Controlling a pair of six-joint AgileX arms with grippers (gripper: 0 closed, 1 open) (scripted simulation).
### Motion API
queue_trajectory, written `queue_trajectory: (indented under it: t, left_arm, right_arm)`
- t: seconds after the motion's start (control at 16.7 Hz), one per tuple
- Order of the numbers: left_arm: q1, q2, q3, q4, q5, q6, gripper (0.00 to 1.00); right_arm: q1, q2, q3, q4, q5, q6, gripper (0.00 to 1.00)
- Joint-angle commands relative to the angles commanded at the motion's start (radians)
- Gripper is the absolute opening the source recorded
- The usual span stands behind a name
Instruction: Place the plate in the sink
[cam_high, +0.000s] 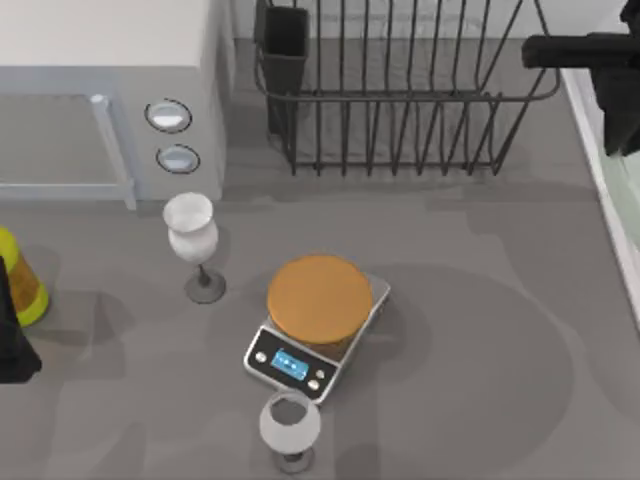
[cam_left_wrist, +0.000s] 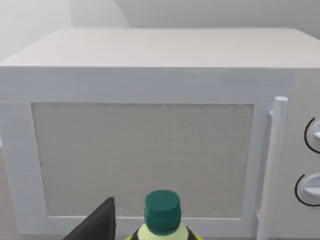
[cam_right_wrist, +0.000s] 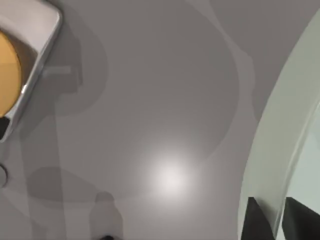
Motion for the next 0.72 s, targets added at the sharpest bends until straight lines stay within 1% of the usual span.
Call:
queue_trajectory:
  t: [0.3, 0.42, 0.54, 0.72]
  left_arm:
    - [0.000, 0.000, 0.000, 0.000, 0.000, 0.000, 1.00]
    - [0.000, 0.000, 0.000, 0.000, 0.000, 0.000, 1.00]
    - [0.000, 0.000, 0.000, 0.000, 0.000, 0.000, 1.00]
    - [0.000, 0.000, 0.000, 0.000, 0.000, 0.000, 1.00]
  right_arm:
    - [0.004, 0.005, 0.000, 0.002, 0.000, 0.000, 0.00]
    - [-0.018, 0.040, 0.034, -0.005, 0.000, -0.022, 0.00]
    - [-0.063, 0.117, 0.111, -0.017, 0.000, -0.066, 0.00]
    - [-0.159, 0.312, 0.304, -0.039, 0.000, -0.161, 0.00]
